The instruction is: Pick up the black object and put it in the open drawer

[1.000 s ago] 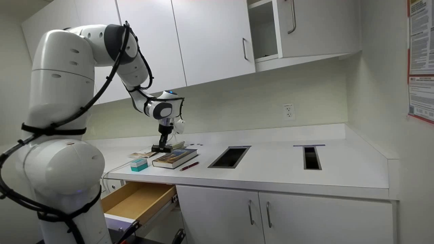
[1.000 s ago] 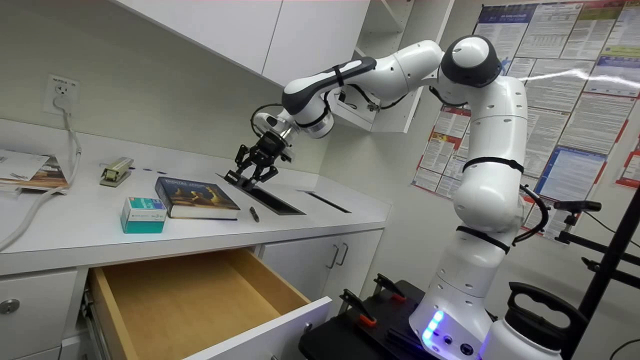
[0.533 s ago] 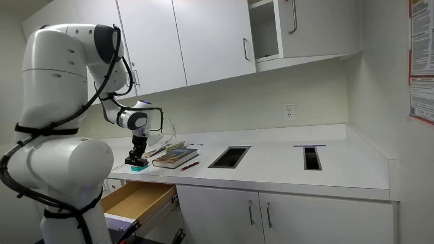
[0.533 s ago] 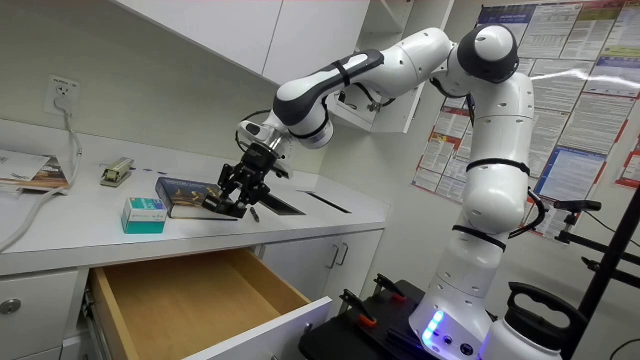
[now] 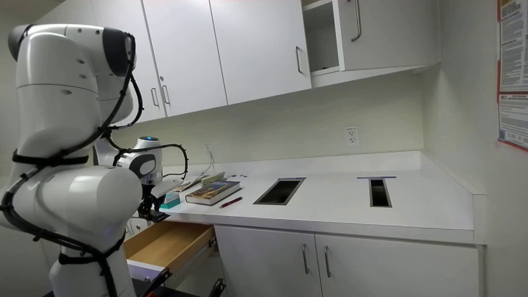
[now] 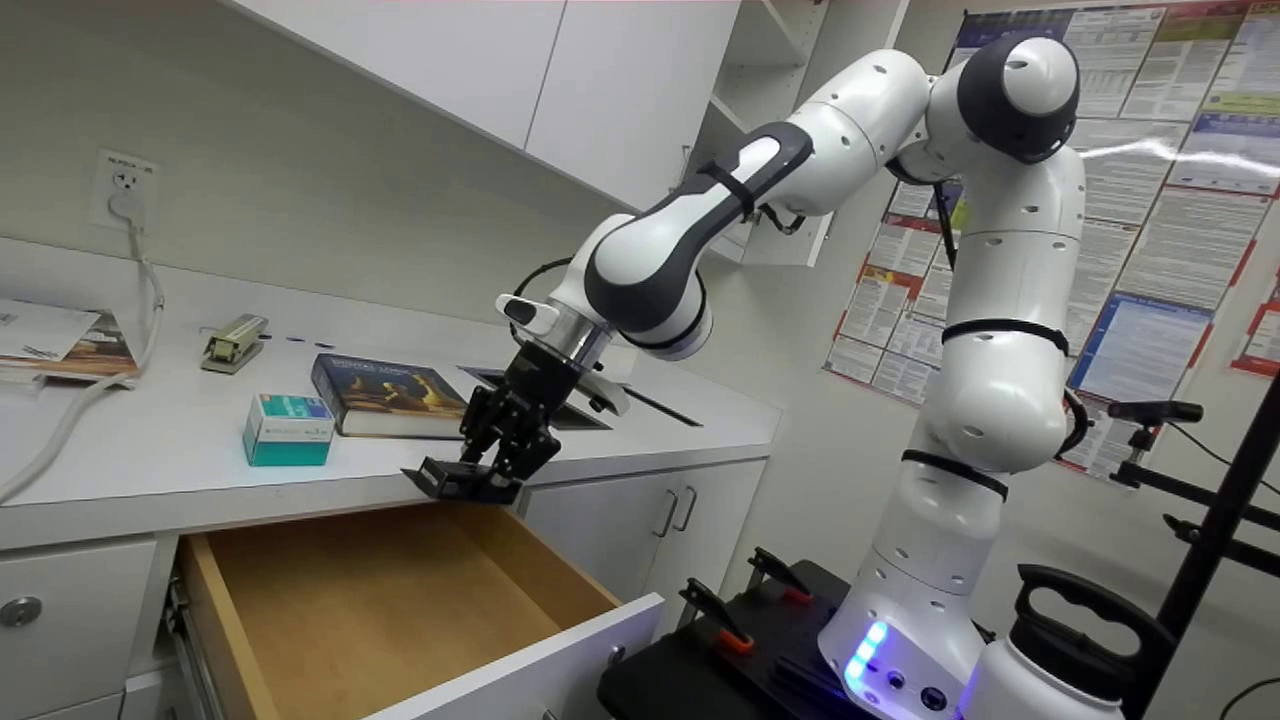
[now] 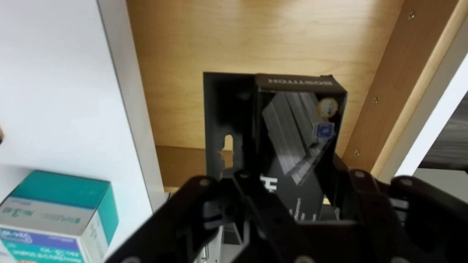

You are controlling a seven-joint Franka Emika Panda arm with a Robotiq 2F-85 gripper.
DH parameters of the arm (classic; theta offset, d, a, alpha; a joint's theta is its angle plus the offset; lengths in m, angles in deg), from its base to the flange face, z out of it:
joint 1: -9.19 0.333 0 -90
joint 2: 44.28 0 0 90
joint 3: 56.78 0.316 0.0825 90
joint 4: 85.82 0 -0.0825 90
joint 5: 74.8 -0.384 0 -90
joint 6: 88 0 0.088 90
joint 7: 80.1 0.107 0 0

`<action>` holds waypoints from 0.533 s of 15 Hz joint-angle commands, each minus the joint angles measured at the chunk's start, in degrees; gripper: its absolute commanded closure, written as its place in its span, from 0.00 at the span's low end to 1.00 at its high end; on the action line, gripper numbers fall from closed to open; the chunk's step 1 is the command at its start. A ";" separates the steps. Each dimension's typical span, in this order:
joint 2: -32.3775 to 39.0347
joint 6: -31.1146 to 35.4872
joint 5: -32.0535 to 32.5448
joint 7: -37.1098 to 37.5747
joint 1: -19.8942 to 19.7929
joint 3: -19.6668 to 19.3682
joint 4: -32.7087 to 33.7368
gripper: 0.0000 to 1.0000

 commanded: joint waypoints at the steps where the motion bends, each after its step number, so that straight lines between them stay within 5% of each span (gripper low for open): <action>1: 0.86 6.23 -3.08 1.50 0.45 0.95 -3.13 0.81; 8: 8.45 15.89 1.48 1.27 3.65 -4.16 -3.69 0.81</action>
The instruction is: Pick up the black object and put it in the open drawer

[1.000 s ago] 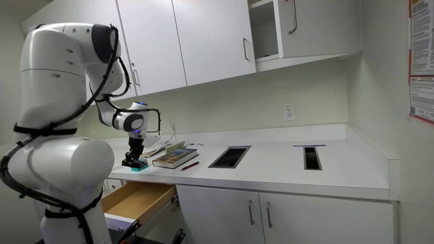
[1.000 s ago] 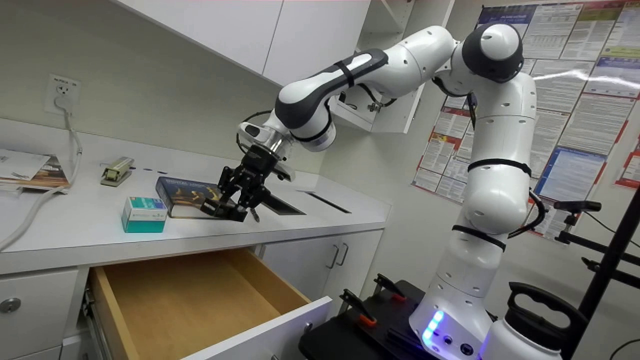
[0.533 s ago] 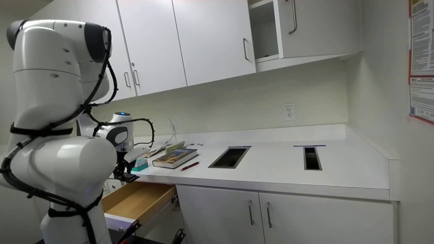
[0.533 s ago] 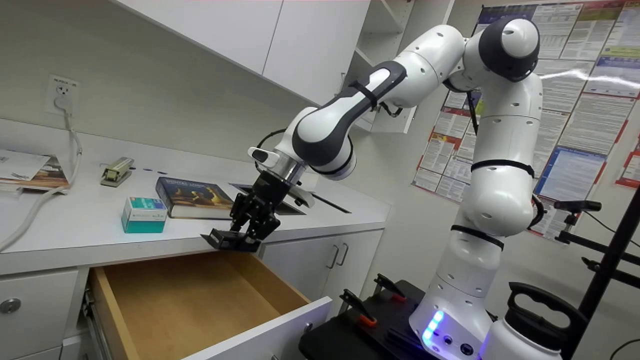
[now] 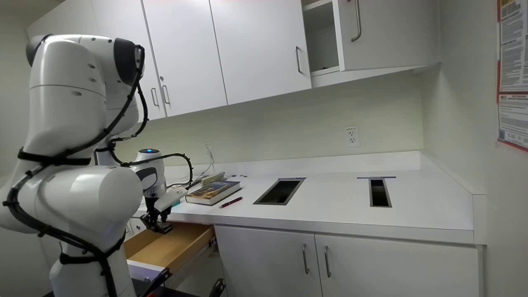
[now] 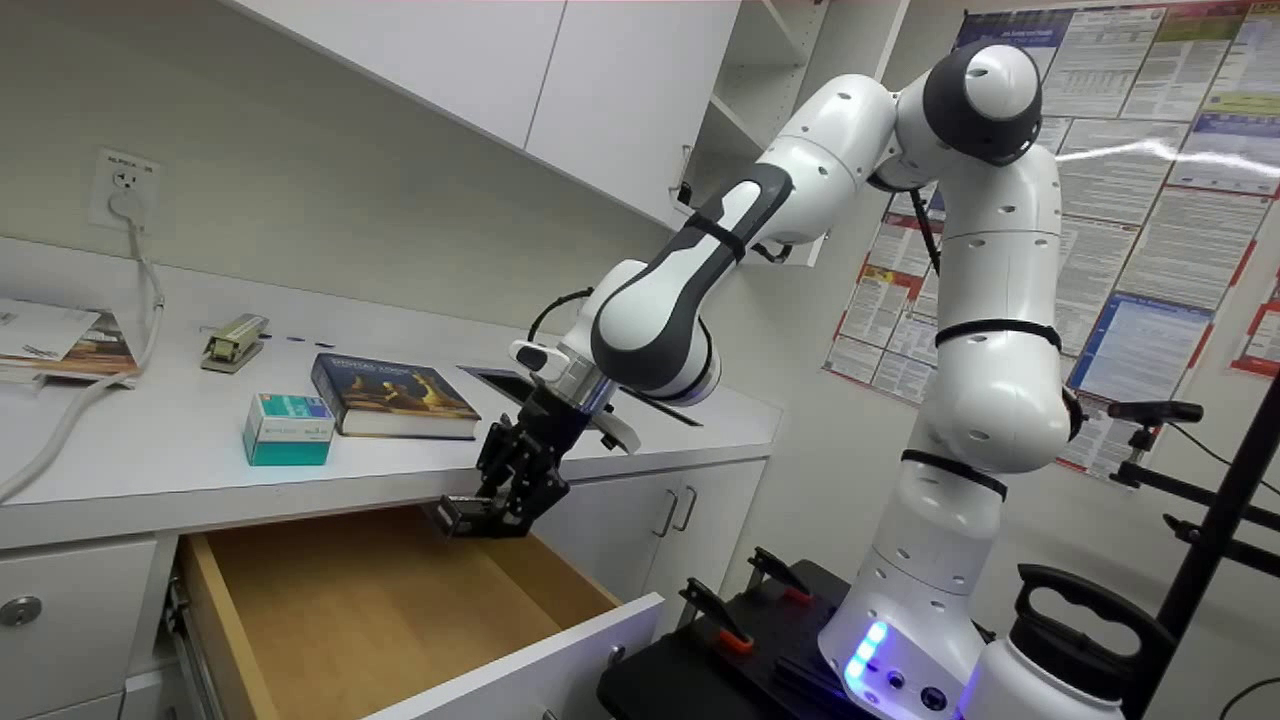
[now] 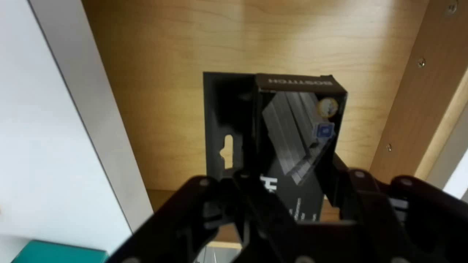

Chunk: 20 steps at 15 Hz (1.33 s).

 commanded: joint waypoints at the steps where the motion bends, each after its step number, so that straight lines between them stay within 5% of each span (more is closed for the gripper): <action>1: 4.35 5.25 1.43 0.41 2.22 -2.40 0.82 0.81; 6: 11.63 7.81 2.02 -1.33 1.56 -2.04 4.97 0.81; 7: 13.16 8.95 12.78 7.23 -1.09 -1.27 4.99 0.81; 11: 18.23 9.12 28.78 17.97 0.37 -5.87 8.78 0.81; 20: 25.76 6.97 46.49 30.99 -0.96 -6.05 15.89 0.81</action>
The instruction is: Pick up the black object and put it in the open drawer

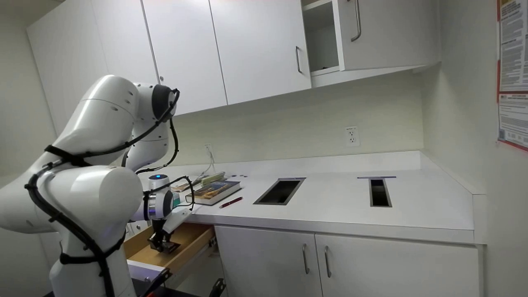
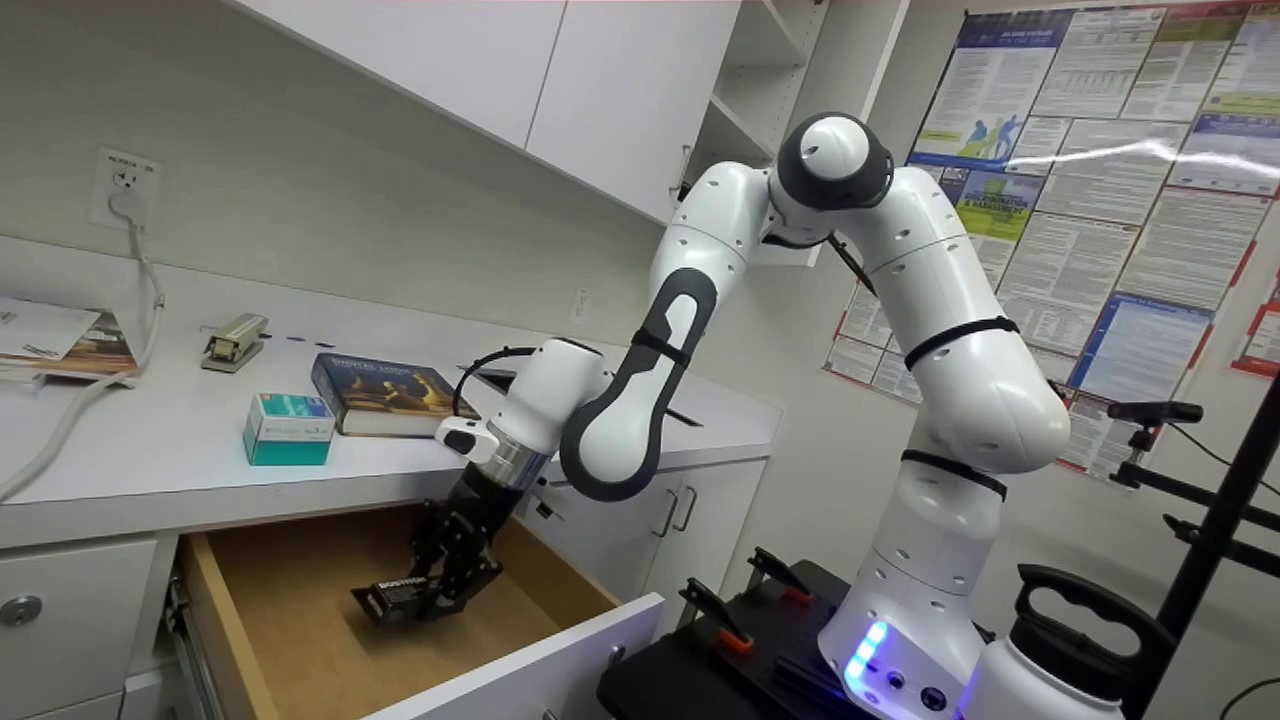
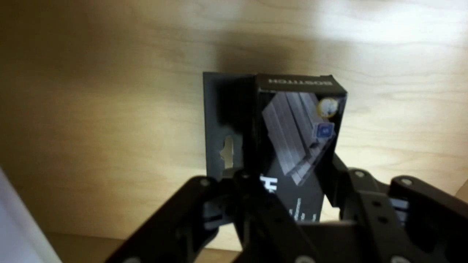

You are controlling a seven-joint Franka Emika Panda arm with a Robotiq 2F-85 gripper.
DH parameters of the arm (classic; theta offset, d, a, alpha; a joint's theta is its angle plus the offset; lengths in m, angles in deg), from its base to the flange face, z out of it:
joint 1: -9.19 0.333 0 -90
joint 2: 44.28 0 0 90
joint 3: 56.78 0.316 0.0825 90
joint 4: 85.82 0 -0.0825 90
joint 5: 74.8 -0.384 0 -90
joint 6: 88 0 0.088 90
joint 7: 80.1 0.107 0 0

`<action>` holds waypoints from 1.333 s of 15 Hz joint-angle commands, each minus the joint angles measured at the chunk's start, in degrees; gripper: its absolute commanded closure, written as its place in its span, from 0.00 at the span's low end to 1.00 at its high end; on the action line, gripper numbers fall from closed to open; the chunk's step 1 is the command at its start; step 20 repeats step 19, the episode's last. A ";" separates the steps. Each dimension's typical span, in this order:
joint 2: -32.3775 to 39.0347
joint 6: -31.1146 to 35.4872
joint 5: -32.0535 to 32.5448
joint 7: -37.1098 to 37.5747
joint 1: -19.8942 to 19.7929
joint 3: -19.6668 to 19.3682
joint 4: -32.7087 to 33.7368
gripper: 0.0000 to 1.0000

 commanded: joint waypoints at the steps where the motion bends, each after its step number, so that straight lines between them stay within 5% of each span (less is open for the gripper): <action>1: 1.44 -1.13 4.73 4.11 -1.76 2.10 2.05 0.55; 2: 1.05 -2.04 5.69 4.68 -2.20 2.94 1.71 0.30; 4: -0.78 -3.56 6.76 6.18 -2.41 4.04 0.31 0.25; 7: -6.09 -6.14 7.05 9.47 -0.75 3.59 -2.58 0.01; 12: -18.40 -10.38 7.69 14.34 1.72 1.00 -8.40 0.00; 20: -31.86 -10.49 3.95 9.47 -6.52 8.47 -16.72 0.00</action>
